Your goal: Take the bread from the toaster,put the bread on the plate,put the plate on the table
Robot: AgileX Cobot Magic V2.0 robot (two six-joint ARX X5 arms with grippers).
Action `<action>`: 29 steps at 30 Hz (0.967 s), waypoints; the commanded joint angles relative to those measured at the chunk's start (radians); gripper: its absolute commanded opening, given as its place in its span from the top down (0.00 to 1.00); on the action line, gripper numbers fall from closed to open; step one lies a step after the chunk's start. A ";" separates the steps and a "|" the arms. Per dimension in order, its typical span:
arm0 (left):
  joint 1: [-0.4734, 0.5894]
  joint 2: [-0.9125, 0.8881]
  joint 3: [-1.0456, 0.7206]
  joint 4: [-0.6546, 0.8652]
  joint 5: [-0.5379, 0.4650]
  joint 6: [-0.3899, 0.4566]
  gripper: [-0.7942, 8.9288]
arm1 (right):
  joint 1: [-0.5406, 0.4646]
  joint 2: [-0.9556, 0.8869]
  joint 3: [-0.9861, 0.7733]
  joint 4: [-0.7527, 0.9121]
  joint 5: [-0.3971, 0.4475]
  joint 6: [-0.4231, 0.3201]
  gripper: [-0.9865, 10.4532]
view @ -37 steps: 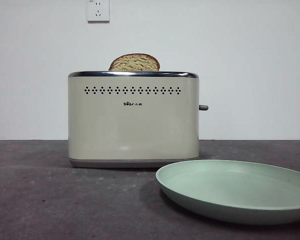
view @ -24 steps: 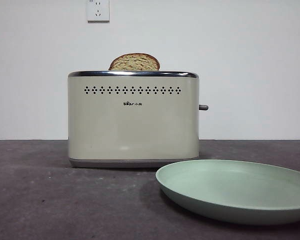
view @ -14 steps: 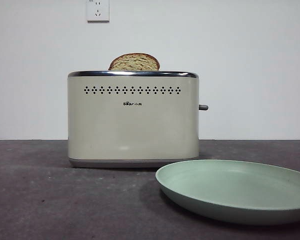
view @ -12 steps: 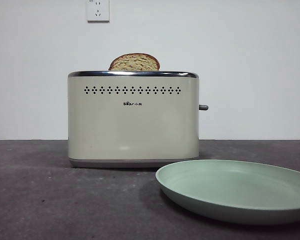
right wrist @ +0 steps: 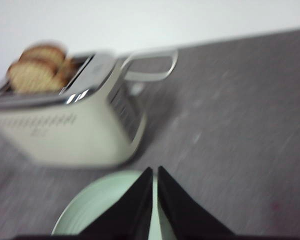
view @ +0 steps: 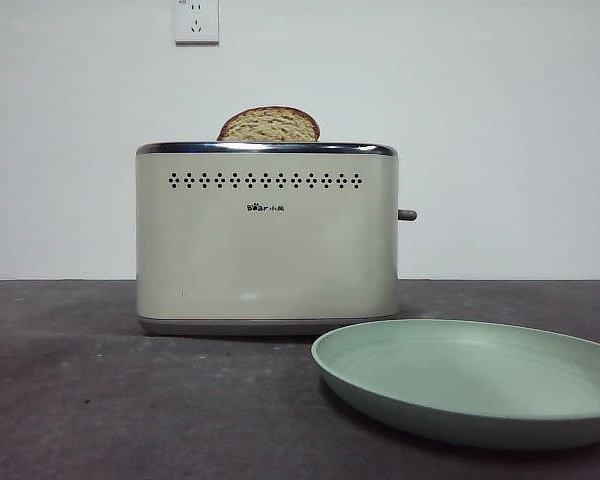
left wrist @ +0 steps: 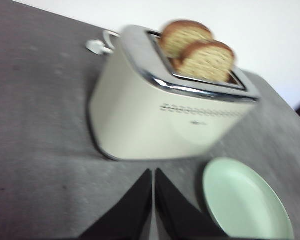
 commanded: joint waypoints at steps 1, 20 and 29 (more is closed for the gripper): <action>-0.002 0.049 0.081 -0.050 0.055 0.104 0.91 | 0.019 0.063 0.078 -0.085 -0.026 -0.099 0.91; -0.062 0.137 0.213 -0.202 0.124 0.200 0.57 | 0.147 0.220 0.249 -0.362 0.042 -0.208 0.61; -0.068 0.196 0.218 -0.092 0.124 0.201 0.54 | 0.147 0.220 0.249 -0.363 0.060 -0.198 0.58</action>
